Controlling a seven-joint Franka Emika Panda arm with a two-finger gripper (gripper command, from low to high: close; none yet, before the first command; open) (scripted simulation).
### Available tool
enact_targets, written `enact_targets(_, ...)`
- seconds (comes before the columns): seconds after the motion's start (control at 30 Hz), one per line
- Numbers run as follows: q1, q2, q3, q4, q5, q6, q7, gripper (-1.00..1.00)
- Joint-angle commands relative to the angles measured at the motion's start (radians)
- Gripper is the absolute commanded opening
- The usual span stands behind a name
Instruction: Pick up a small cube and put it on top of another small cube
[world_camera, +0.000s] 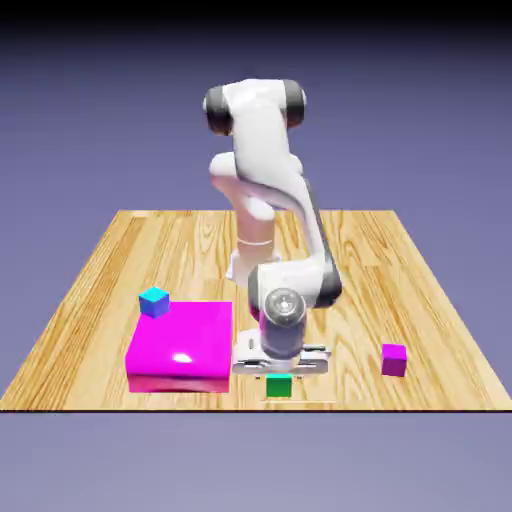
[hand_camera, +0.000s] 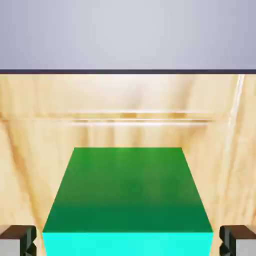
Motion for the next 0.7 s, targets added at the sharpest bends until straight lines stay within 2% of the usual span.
enact_targets(0.0,-0.002,-0.027,0.003,0.017,0.003,-0.044,-0.001,-1.00)
enact_targets(0.1,0.003,-0.097,0.024,0.061,-0.003,-0.158,-0.027,-1.00)
enact_targets(0.5,0.329,-0.139,0.364,0.067,-0.502,-0.223,-0.549,-1.00)
enact_targets(0.57,0.342,-0.141,0.378,0.067,-0.522,-0.226,-0.570,-1.00)
enact_targets(0.67,0.345,-0.046,0.321,0.019,-0.613,-0.102,-0.510,-1.00)
